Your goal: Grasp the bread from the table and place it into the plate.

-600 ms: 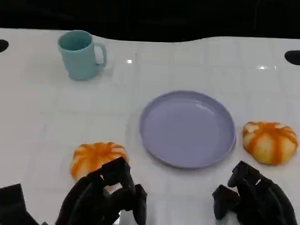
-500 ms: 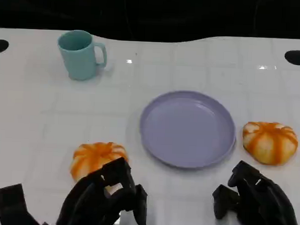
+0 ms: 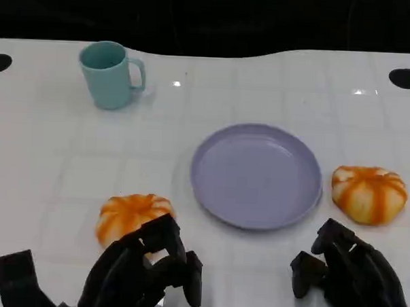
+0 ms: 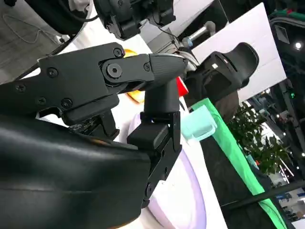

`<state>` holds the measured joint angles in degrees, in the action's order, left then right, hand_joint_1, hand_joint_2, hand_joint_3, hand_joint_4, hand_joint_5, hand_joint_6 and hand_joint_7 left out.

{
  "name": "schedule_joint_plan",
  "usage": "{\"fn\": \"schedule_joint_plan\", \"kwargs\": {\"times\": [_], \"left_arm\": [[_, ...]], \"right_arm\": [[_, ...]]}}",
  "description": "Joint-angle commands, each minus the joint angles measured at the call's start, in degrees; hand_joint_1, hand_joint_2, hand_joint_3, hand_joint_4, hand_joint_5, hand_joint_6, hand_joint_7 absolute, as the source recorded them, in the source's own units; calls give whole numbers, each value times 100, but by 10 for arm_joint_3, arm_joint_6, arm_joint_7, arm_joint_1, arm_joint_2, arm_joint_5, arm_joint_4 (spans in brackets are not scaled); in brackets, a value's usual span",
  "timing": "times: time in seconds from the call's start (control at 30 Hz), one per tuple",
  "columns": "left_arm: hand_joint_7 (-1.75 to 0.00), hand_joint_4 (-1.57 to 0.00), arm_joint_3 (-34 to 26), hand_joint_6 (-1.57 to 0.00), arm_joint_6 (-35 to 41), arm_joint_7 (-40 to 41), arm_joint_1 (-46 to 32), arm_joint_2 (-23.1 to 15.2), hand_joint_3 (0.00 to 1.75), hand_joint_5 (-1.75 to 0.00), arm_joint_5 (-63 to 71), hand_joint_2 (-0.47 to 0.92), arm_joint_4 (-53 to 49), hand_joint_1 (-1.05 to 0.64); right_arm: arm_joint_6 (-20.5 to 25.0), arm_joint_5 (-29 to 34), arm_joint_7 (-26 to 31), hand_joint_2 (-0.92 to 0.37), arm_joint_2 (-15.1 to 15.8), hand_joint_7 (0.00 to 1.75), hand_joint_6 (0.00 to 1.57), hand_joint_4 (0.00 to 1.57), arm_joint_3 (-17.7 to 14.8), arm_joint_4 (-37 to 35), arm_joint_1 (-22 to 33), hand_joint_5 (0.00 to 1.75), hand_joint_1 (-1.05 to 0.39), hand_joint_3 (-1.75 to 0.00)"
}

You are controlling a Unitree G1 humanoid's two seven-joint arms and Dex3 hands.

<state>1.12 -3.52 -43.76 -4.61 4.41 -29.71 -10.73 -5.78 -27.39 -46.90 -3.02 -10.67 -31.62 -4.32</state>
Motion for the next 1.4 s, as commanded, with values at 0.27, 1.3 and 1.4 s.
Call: {"fn": "schedule_joint_plan", "kwargs": {"times": [0.27,1.3,1.4], "left_arm": [[-140,-64,-19,-56,-23,1,10,-9,22,-175,-3,92,22,-68],[-2,-27,21,-35,-222,255,65,-302,11,-59,683,92,210,-75],[-1,-28,39,-34,-202,270,72,-307,11,-57,735,92,211,-75]], "right_arm": [[-1,-1,-2,-92,9,144,67,77,-3,3,2,166,-56,-24],[4,2,7,-92,4,143,68,78,2,24,13,168,-55,-25],[2,3,7,-92,4,144,68,78,2,26,14,169,-55,-25]]}}
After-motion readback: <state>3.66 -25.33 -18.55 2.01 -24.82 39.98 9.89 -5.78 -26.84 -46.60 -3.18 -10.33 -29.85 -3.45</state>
